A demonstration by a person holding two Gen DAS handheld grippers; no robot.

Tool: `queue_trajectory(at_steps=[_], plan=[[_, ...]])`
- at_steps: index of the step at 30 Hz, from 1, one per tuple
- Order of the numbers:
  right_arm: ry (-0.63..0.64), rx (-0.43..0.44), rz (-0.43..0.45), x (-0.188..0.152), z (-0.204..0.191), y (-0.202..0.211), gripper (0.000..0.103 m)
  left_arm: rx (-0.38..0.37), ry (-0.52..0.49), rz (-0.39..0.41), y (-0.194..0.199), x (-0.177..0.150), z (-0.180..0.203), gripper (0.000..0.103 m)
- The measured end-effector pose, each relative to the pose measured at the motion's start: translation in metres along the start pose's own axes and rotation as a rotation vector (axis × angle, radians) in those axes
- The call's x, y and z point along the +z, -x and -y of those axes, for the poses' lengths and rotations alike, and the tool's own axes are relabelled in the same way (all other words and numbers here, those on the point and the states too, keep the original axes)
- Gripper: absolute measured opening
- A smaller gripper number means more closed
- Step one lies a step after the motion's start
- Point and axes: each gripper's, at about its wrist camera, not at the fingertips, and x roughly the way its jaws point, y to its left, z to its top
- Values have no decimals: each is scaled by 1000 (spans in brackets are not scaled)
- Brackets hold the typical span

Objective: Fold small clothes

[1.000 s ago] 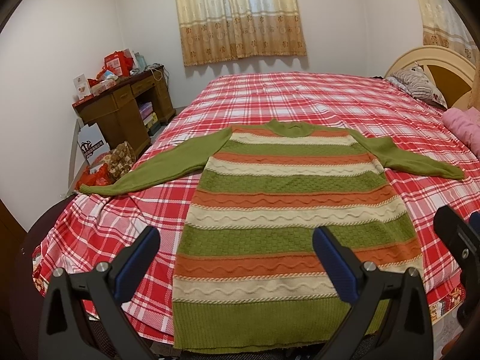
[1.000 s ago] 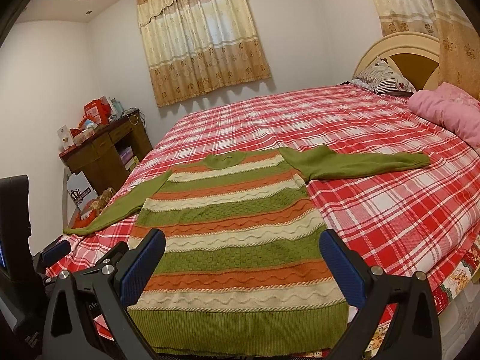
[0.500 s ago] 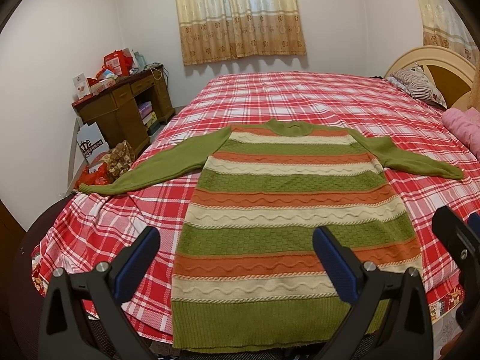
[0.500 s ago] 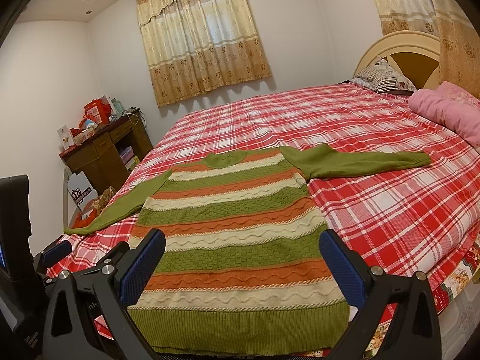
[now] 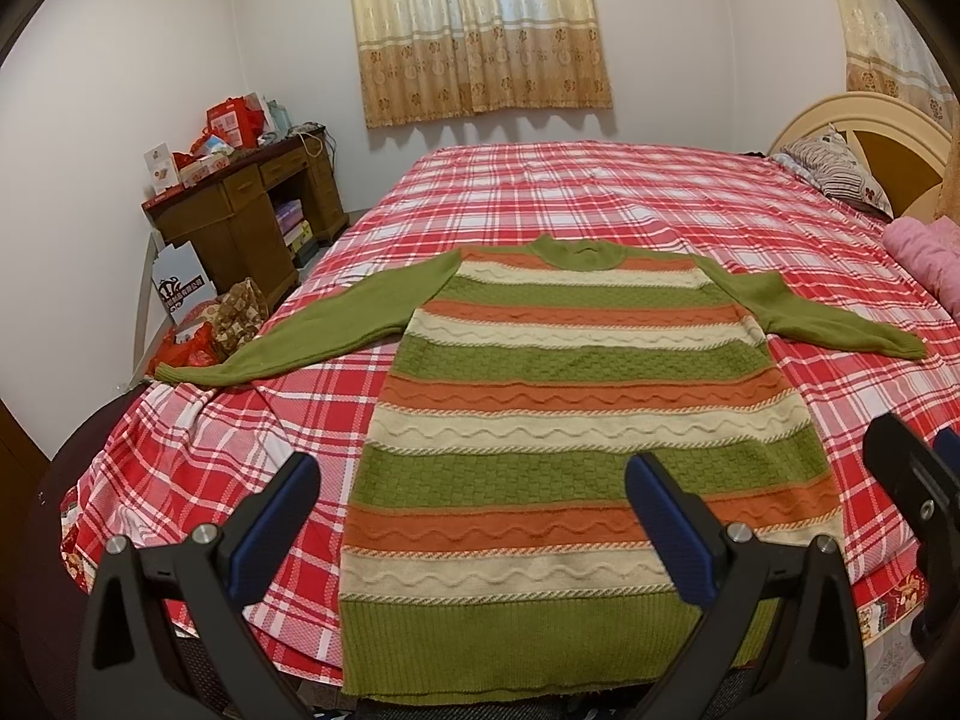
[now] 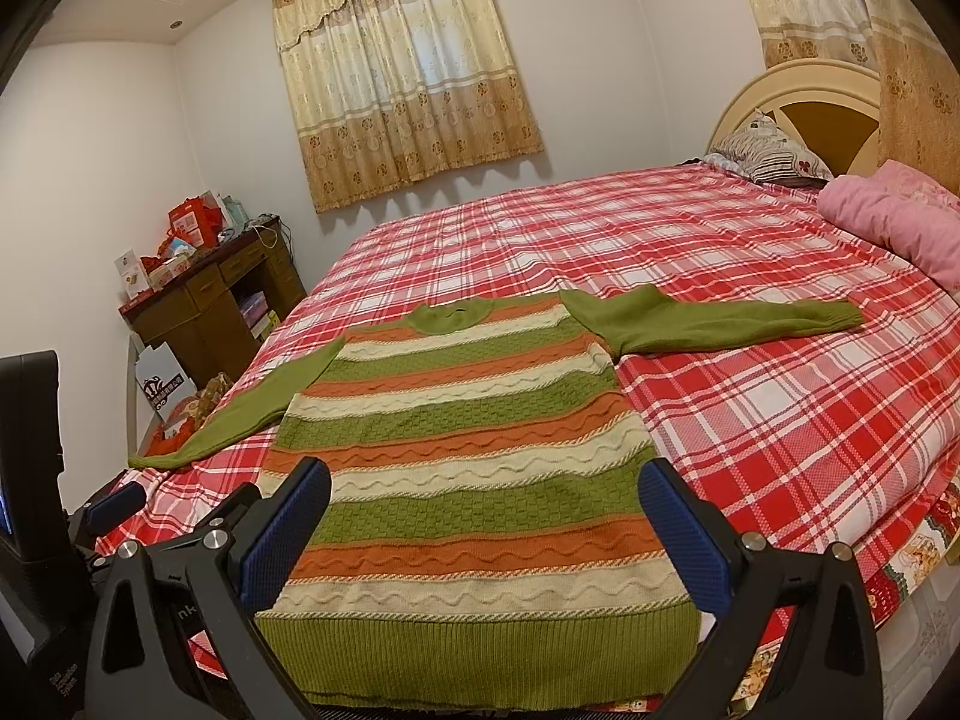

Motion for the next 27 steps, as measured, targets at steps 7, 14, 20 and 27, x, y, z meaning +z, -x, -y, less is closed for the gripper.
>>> queue_trajectory(at_steps=[7,14,20,27], plan=[[1,0,-1,0,0,0,102,-2,4,-6,-1,1,-1,103],[3,-25,17,-3,3,-1,102,-11,10,-9,-4,-1,-2,103],[13,-151,107,-5,18,-5,102,-55,25,-37,-23,-6,-3,103],[-15,-294,104,10,75,-40,102,-89,57,-55,-57,-2,-11,103]])
